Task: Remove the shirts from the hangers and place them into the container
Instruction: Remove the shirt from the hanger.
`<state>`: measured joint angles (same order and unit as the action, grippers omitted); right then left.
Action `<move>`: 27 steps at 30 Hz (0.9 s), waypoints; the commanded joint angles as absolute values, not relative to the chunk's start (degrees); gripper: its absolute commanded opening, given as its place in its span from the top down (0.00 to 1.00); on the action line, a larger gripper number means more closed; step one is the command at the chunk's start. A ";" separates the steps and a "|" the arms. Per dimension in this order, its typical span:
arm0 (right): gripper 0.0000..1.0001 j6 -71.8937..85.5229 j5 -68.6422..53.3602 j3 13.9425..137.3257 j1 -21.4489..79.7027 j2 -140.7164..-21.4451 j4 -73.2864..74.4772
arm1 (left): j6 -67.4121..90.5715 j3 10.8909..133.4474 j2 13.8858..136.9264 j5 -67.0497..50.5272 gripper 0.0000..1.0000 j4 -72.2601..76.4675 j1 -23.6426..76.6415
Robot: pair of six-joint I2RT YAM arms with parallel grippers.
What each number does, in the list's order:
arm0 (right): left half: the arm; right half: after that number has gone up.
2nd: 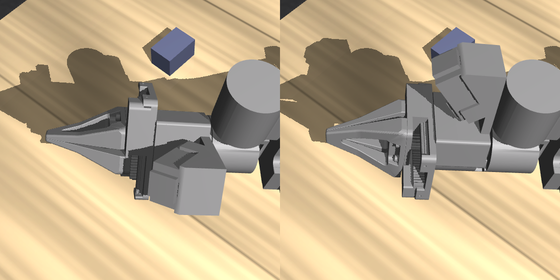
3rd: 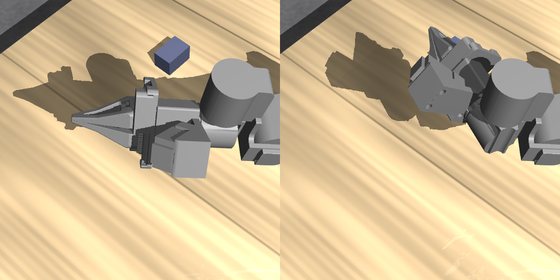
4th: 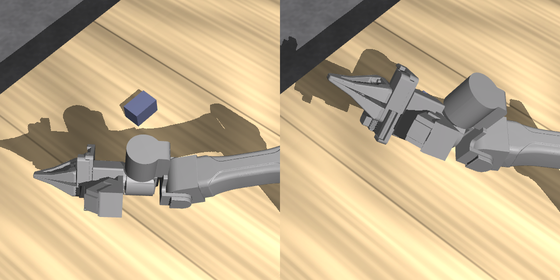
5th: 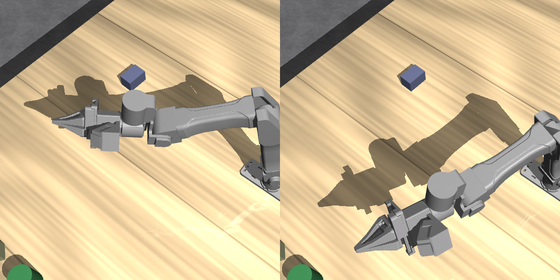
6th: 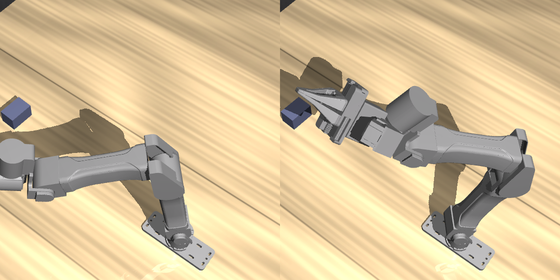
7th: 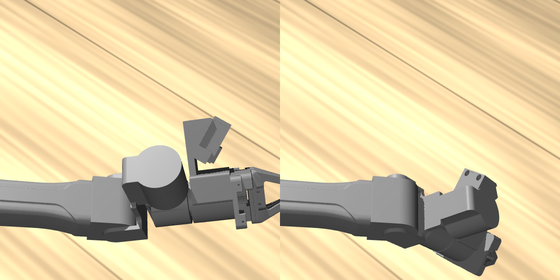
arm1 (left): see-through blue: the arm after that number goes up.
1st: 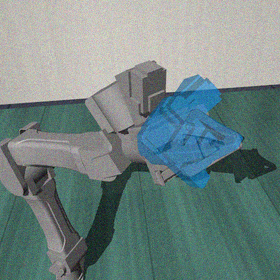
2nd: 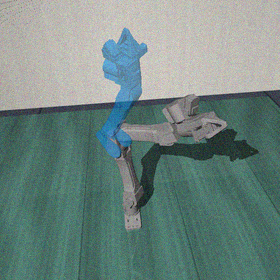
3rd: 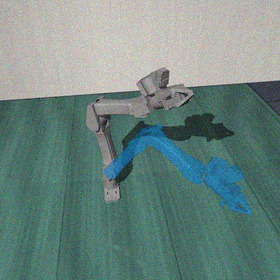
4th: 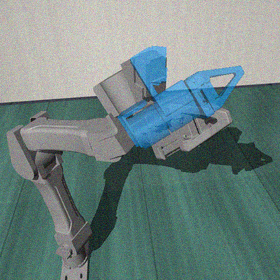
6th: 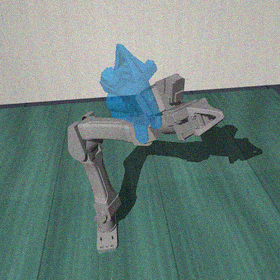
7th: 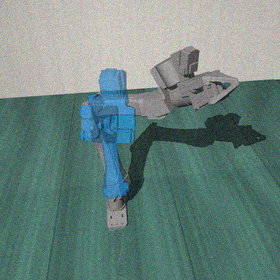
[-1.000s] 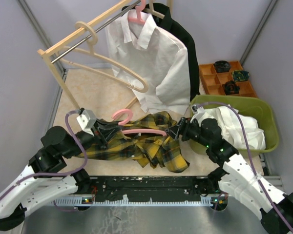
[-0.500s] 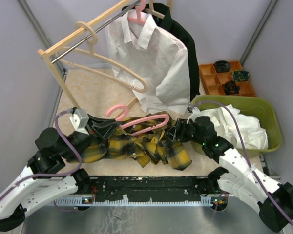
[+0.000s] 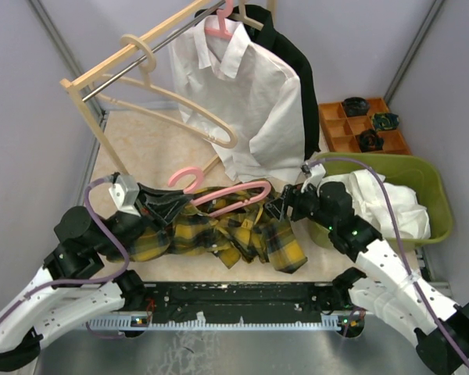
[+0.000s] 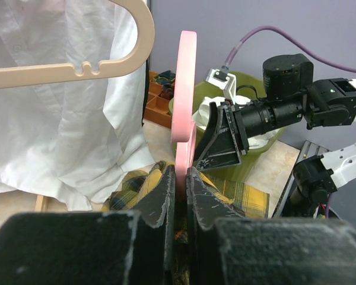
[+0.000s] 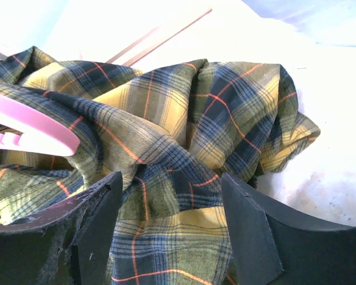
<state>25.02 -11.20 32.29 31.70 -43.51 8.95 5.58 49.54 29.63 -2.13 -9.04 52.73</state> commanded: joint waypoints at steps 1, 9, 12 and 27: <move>0.31 18.67 -11.16 38.24 31.46 -42.14 7.56 | 6.52 49.37 27.52 -1.46 1.00 -5.68 52.78; 0.14 8.06 -13.17 40.06 31.46 -34.15 4.99 | 7.18 49.89 29.18 -2.96 1.00 -6.67 52.78; 0.10 1.72 -15.76 39.91 31.47 -32.00 3.86 | 7.64 49.39 29.45 -4.25 1.00 -6.09 52.74; 0.13 -4.43 -44.49 47.33 31.49 -45.29 5.48 | 9.07 50.81 35.28 -13.87 1.00 -4.61 52.76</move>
<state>-3.46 -35.35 45.12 31.70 -44.95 7.75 7.92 49.04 35.03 -10.22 -8.40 52.73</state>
